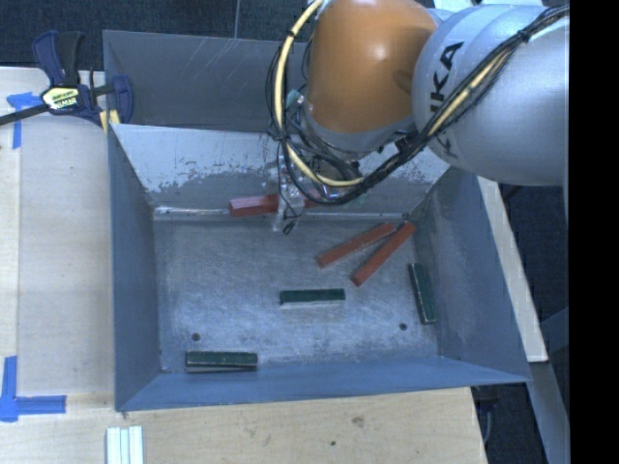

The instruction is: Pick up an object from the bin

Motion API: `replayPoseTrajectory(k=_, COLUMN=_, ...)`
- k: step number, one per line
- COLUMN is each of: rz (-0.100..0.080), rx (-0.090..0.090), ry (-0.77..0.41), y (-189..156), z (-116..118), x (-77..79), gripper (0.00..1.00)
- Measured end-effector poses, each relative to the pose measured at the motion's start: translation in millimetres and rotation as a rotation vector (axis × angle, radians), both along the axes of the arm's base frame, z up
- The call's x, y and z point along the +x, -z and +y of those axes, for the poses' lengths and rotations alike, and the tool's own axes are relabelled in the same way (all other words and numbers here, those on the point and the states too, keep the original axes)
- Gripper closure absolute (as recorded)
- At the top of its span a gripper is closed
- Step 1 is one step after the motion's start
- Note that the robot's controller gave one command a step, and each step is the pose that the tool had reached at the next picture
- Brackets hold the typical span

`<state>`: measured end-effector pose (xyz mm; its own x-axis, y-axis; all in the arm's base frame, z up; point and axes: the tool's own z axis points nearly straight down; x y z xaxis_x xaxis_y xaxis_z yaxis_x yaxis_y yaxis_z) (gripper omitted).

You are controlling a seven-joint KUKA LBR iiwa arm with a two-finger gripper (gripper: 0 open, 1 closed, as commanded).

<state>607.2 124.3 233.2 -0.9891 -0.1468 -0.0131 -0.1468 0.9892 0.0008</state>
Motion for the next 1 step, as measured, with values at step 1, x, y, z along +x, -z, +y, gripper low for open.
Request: replayPoseTrajectory(k=1, rz=0.006, rx=-0.003, ry=-0.196, y=11.4, z=-13.0, x=10.6, gripper=1.0)
